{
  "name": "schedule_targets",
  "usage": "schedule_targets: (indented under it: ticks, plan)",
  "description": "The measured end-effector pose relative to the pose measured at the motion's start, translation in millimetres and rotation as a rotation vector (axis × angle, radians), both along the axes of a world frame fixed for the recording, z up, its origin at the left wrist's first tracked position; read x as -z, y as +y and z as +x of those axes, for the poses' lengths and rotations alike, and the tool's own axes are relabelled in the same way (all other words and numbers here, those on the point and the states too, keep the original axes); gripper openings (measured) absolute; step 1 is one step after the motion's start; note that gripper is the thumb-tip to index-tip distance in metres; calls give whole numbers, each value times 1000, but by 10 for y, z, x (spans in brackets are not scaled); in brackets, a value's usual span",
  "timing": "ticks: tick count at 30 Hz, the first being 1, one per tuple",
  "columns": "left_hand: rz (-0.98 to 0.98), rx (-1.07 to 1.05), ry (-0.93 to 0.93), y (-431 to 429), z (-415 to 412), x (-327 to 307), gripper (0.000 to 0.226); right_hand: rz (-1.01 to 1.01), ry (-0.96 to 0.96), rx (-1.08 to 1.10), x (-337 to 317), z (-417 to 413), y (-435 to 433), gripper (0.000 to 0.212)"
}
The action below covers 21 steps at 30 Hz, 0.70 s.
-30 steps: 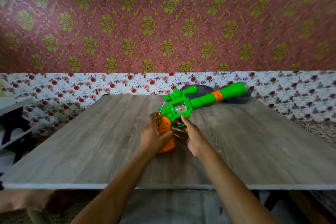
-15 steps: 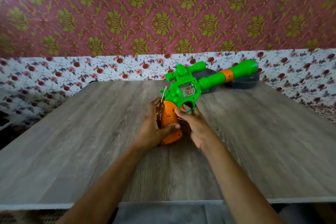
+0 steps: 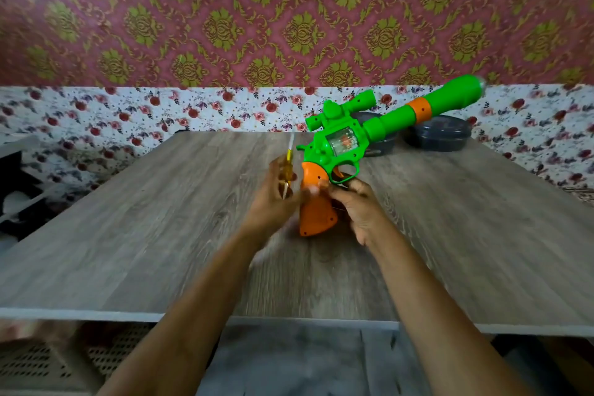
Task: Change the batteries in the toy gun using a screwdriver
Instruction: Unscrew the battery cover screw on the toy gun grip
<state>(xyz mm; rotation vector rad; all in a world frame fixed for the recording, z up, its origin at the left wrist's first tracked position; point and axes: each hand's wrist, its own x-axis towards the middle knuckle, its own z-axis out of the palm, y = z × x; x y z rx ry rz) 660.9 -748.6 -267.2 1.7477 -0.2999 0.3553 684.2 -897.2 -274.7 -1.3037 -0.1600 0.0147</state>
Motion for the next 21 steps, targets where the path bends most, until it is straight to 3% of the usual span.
schedule_targets:
  ticks: [1,3,6,8,13,18,21]
  plan:
    - [-91,-65,-5,52,2,-33,31,-14,-15,1,1,-3,-10,11]
    - [-163,-200,-29,161,34,-62,27,-46,-35,13,3,-8,-24,10]
    - [154,-346,-154,176,-12,-64,57,-78,-43,46,4,-4,-27,8]
    - [233,-387,-288,125,-67,-75,60,-83,-41,61,-2,17,-32,4]
    - [-26,-499,-442,122,-223,-149,36,-74,-44,94,-10,81,-54,6]
    - [51,-515,-632,105,-358,-128,28,-30,-70,30,12,83,-67,8]
    - [100,-498,-680,61,-400,-115,41,-31,-95,-3,22,61,-73,9]
